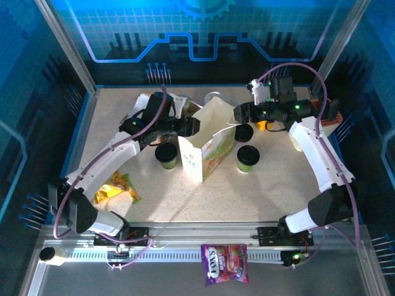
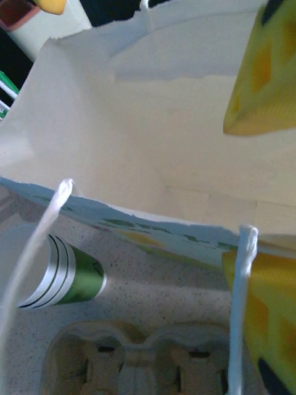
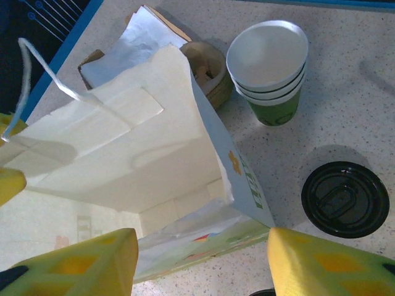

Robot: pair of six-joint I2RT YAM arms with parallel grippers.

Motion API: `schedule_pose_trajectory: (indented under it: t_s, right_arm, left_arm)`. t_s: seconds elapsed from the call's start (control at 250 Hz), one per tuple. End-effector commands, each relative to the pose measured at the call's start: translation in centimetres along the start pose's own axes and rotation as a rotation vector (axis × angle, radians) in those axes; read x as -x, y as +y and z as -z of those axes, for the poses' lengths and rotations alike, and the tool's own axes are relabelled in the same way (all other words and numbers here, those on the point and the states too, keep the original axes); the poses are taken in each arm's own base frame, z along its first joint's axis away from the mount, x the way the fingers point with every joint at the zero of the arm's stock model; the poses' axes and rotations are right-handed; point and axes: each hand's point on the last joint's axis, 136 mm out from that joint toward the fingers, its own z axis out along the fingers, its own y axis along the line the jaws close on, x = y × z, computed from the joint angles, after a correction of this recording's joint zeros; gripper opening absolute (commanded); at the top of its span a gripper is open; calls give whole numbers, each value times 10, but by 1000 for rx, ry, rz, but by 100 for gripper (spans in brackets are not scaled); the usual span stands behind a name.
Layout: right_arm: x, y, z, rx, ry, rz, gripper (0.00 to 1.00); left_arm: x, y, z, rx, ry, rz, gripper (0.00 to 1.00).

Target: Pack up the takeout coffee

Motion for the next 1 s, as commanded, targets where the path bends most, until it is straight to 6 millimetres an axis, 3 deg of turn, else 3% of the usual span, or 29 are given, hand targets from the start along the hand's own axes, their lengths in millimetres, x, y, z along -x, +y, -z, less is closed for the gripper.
schedule_pose_trajectory:
  t_s: [0.0, 0.144, 0.296, 0.503, 0.659, 0.831, 0.995]
  right_arm:
    - [3, -6, 8, -18, -33, -6, 59]
    - [0, -8, 10, -27, -36, -9, 59]
    - [-2, -12, 17, -37, -45, -16, 59]
    - [-2, -14, 23, -46, -58, -21, 59]
    - [0, -12, 27, -46, -71, -19, 60]
    - [-1, -12, 27, -42, -70, -23, 60]
    - [-1, -11, 32, -50, -81, -21, 62]
  left_arm:
    - [6, 4, 0, 23, 12, -34, 44]
    - [8, 2, -3, 14, 28, -34, 32]
    - [3, -14, -1, -78, 43, 6, 23]
    - [-10, -45, 7, -253, 59, 72, 20]
    - [-16, -46, 11, -256, 59, 91, 20]
    - [-15, -37, 12, -195, 38, 68, 30]
    - [-4, -24, 20, -107, -5, 18, 57]
